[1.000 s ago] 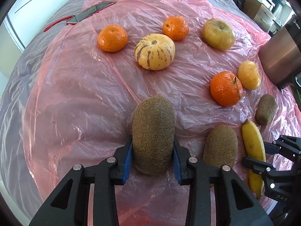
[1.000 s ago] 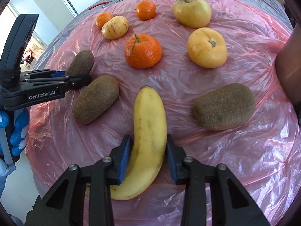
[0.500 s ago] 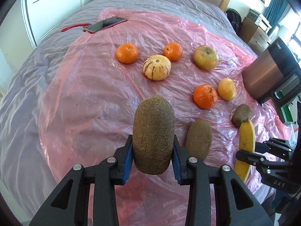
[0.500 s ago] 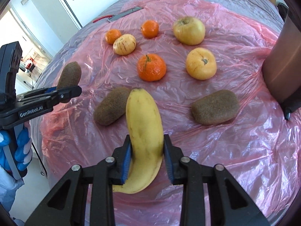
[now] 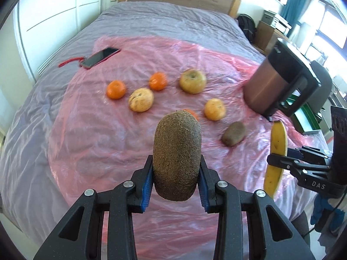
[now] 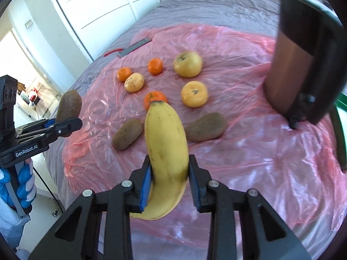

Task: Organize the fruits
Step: 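Carry the kiwi and banana over the green tray with both tools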

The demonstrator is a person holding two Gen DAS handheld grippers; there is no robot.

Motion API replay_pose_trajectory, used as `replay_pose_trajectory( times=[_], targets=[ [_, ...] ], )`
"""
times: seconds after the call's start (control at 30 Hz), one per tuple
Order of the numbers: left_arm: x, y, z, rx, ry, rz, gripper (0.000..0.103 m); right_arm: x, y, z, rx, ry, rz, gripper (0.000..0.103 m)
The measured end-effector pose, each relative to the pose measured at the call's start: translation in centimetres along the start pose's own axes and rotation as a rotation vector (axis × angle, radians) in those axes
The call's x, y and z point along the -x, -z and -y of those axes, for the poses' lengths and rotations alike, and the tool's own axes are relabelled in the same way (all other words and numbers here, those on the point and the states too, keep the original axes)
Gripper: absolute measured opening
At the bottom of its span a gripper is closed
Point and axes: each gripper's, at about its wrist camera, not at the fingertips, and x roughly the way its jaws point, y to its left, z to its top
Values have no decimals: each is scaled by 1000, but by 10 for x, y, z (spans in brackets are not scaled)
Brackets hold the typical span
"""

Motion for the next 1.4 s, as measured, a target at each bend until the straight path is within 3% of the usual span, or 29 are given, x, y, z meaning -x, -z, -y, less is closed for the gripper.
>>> replay_pose_trajectory(
  times=[0.37, 0.73, 1.07, 1.23, 1.4],
  targets=[
    [28, -33, 108, -165, 118, 39, 32, 84, 7, 85, -110, 93, 132, 0],
    [19, -60, 242, -341, 245, 9, 32, 160, 21, 193, -241, 216, 240, 0],
    [-36, -84, 376, -440, 371, -85, 32, 179, 23, 310, -360, 308, 282, 0],
    [-82, -98, 420, -456, 365, -128, 32, 169, 21, 372, -414, 352, 284, 0],
    [-135, -101, 444, -466, 313, -169, 32, 148, 15, 422, -439, 410, 266, 0]
  ],
)
